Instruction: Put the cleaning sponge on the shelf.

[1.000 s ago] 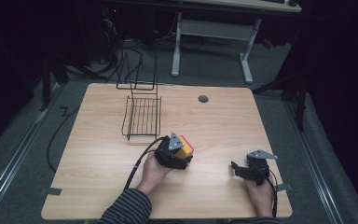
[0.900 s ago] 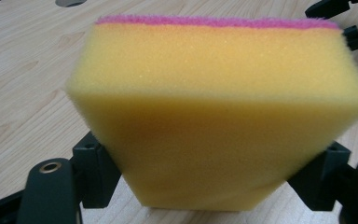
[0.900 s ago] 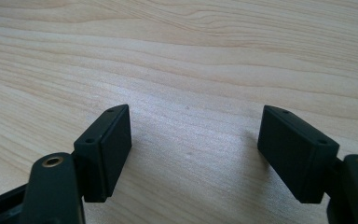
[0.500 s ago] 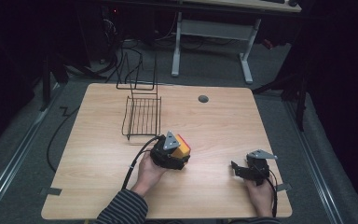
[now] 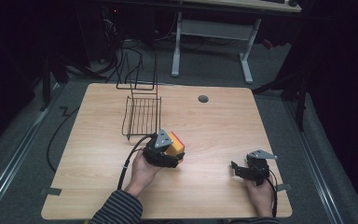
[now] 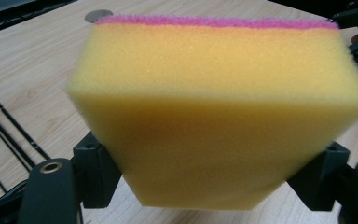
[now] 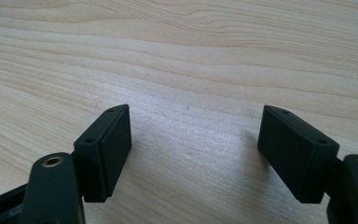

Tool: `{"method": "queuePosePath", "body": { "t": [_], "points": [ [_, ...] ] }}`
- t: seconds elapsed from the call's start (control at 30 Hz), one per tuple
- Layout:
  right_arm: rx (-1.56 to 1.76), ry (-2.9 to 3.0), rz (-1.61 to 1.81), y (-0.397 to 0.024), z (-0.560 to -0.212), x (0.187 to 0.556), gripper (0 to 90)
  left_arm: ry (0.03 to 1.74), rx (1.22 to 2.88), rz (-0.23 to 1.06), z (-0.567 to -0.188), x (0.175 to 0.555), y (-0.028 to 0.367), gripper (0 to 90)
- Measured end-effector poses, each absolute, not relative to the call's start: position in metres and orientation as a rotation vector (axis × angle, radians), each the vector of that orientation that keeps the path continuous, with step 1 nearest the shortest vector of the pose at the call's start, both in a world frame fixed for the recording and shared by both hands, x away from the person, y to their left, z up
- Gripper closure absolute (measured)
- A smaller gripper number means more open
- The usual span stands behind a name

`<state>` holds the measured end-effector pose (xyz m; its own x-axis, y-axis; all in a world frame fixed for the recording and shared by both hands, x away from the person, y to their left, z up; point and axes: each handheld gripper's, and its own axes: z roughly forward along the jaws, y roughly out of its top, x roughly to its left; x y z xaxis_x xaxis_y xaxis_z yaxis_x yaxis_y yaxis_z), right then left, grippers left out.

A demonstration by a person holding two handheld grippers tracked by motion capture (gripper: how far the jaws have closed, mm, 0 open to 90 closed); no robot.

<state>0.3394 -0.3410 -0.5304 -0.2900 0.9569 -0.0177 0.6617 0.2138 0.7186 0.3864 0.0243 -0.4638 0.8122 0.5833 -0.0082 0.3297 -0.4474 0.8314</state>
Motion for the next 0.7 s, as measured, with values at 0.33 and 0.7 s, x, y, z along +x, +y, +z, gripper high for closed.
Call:
{"method": "queuePosePath", "body": {
  "t": [0.33, 0.7],
  "points": [
    [1.495, 2.03, 0.845, -0.341, -0.53, 0.339, 26.2, 0.698, 2.064, 0.364, -0.459, 0.387, 0.038, 24.0],
    [1.493, 2.031, 0.845, -0.341, -0.53, 0.339, 26.2, 0.724, 2.059, 0.389, -0.449, 0.39, 0.054, 24.0]
  ]
}}
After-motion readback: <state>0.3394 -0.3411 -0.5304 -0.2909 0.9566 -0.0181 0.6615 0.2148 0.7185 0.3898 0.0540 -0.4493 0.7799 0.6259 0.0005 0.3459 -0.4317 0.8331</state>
